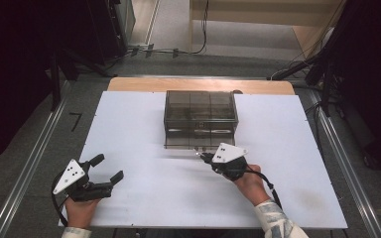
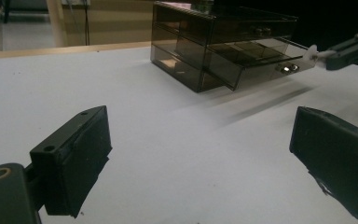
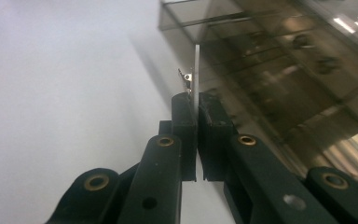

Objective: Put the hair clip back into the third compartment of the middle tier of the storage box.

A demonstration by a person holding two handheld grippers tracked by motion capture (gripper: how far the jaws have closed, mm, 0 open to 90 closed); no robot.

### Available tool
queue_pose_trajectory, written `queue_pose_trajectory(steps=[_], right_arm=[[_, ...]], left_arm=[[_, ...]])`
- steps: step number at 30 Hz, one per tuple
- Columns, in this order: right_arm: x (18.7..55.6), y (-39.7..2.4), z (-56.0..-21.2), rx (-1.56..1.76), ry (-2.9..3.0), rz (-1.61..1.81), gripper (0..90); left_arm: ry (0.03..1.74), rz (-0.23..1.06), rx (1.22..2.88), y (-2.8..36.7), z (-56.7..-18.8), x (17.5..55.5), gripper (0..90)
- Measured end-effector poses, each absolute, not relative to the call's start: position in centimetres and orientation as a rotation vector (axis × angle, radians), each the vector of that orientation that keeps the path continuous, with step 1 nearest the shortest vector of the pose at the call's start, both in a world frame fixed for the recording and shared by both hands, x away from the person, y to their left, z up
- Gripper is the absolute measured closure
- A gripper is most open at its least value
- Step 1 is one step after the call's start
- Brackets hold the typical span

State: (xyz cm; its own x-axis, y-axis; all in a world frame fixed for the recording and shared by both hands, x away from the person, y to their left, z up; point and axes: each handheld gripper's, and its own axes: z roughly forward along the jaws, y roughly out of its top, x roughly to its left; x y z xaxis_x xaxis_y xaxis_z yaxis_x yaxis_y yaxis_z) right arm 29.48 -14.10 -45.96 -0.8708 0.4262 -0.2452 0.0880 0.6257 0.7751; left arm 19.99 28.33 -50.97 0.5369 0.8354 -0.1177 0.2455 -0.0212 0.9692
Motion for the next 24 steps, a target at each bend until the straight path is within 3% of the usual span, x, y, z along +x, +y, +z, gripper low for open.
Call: queue_pose_trajectory(steps=[10,24], right_arm=[[31.6,-17.5,-44.5,0.566,2.358,1.151,83.9],[34.4,-18.5,-45.7,0.729,2.364,1.099,83.8]], left_arm=[[0.952,0.607,1.564,28.4,-51.0,20.0,5.6],[0.952,0.605,1.56,28.3,-51.0,20.0,5.6]])
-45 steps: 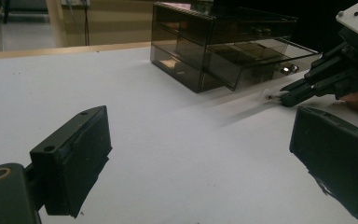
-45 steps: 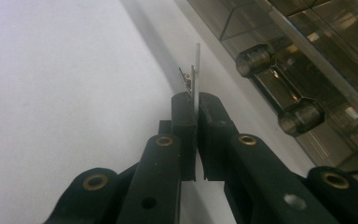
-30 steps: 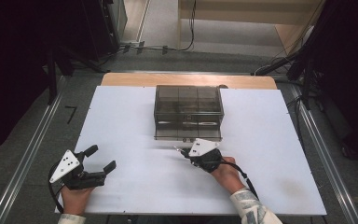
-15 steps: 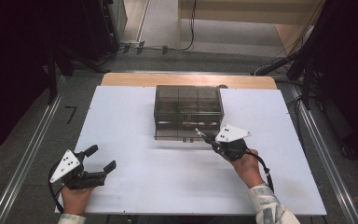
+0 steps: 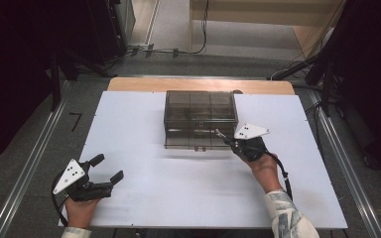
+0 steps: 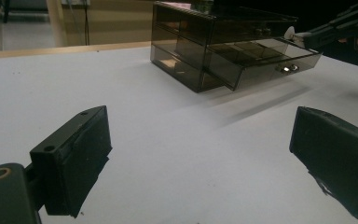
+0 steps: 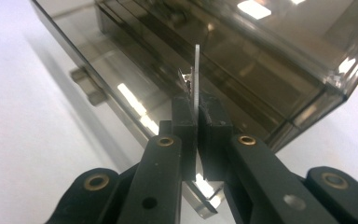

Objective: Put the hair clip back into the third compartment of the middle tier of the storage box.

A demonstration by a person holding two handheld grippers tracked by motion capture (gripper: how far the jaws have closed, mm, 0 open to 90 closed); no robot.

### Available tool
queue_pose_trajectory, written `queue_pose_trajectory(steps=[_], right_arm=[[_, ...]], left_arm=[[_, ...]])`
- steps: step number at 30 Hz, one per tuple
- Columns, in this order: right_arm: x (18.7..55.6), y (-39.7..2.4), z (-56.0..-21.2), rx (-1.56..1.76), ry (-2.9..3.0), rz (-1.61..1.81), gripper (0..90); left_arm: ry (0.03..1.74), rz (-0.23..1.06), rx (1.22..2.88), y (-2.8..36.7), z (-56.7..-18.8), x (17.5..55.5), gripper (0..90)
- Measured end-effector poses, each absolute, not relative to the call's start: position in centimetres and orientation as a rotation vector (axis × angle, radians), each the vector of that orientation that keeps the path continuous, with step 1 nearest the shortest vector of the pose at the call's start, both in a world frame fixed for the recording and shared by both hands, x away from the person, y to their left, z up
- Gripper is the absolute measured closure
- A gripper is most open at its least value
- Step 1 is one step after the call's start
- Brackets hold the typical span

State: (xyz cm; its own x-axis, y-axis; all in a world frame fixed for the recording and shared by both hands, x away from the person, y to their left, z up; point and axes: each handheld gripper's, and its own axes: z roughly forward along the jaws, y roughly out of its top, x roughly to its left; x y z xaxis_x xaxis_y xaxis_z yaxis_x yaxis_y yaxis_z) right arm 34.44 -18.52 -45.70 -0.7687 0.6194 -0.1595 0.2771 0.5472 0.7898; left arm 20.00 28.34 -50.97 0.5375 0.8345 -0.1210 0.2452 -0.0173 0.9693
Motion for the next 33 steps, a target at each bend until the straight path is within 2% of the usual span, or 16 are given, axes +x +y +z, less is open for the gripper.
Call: queue_pose_trajectory(steps=[20,33], right_arm=[[35.9,-18.6,-46.8,0.791,2.411,1.033,82.9],[36.0,-18.8,-46.4,0.813,2.389,1.056,77.8]], left_arm=[[0.952,0.605,1.56,28.4,-51.0,20.0,5.6],[0.952,0.603,1.559,28.4,-51.0,20.0,5.6]])
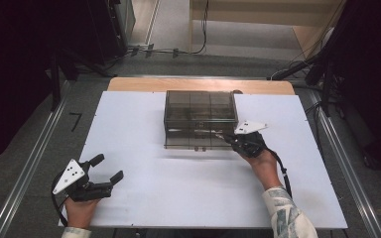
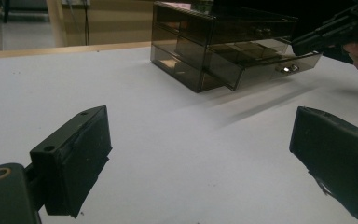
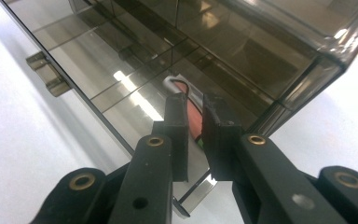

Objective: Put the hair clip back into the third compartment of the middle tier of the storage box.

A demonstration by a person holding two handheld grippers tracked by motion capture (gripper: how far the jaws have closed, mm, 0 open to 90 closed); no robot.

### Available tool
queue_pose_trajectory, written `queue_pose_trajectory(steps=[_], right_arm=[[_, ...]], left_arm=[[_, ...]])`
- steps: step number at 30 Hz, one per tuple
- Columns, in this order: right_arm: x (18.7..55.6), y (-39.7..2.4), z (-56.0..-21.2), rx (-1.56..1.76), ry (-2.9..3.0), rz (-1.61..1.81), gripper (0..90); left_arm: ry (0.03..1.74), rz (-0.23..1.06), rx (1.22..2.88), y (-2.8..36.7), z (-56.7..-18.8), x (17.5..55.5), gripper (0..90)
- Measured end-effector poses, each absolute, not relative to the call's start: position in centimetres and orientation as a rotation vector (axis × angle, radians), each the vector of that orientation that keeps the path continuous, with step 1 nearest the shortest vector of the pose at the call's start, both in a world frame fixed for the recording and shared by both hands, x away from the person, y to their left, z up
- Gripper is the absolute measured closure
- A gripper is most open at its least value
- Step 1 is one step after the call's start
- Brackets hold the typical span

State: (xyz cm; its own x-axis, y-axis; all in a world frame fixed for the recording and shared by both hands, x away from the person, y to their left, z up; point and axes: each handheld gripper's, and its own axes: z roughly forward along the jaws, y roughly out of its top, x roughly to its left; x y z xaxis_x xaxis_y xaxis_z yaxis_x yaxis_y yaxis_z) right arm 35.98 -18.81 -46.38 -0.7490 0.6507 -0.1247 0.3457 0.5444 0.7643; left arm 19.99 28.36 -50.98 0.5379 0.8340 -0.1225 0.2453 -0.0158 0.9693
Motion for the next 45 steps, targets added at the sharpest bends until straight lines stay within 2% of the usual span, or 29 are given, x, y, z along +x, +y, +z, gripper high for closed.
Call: queue_pose_trajectory(steps=[9,19,32,38,45], right_arm=[[35.4,-18.8,-45.9,0.784,2.381,1.093,76.6],[34.8,-20.2,-45.4,0.762,2.369,1.163,67.4],[33.9,-24.2,-45.6,0.807,2.341,1.229,59.7],[33.2,-26.0,-45.8,0.831,2.324,1.251,53.1],[32.4,-27.7,-45.8,0.849,2.295,1.259,50.9]], left_arm=[[0.953,0.602,1.559,28.3,-51.0,20.0,5.6],[0.954,0.603,1.559,28.3,-51.0,20.0,5.6],[0.956,0.602,1.563,28.3,-51.0,20.0,5.6],[0.954,0.604,1.565,28.3,-51.0,20.0,5.6],[0.956,0.606,1.566,28.3,-51.0,20.0,5.6]])
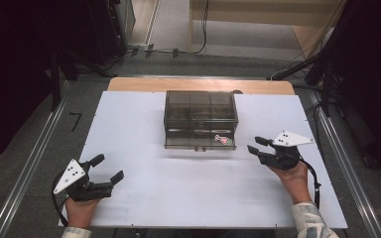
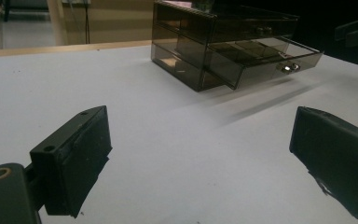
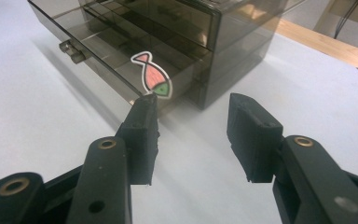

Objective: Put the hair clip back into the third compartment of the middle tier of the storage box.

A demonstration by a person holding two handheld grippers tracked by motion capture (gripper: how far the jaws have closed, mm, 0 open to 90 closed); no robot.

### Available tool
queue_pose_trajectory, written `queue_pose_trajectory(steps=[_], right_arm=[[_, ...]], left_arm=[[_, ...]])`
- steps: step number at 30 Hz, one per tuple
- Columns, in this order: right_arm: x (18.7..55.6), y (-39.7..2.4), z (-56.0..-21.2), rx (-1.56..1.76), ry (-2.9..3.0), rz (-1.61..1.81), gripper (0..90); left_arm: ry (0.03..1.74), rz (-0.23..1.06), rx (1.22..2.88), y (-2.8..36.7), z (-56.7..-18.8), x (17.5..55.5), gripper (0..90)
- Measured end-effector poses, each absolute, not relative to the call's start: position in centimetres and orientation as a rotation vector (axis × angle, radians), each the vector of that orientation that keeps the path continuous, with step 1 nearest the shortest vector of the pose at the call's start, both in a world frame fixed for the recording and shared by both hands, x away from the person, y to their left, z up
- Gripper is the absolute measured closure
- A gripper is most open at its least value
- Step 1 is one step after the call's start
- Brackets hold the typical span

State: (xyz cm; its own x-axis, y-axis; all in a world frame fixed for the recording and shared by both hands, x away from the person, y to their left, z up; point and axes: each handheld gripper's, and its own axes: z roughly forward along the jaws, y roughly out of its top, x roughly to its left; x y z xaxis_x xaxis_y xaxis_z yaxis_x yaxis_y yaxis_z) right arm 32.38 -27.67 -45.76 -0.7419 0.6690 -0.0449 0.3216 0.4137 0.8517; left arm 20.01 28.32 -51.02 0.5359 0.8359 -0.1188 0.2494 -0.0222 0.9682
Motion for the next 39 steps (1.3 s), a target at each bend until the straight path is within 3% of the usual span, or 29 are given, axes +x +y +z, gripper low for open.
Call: queue_pose_trajectory(steps=[39], right_arm=[[28.1,-37.9,-48.1,1.033,2.13,1.29,45.8]], left_arm=[[0.96,0.605,1.566,28.3,-51.0,20.0,5.6]])
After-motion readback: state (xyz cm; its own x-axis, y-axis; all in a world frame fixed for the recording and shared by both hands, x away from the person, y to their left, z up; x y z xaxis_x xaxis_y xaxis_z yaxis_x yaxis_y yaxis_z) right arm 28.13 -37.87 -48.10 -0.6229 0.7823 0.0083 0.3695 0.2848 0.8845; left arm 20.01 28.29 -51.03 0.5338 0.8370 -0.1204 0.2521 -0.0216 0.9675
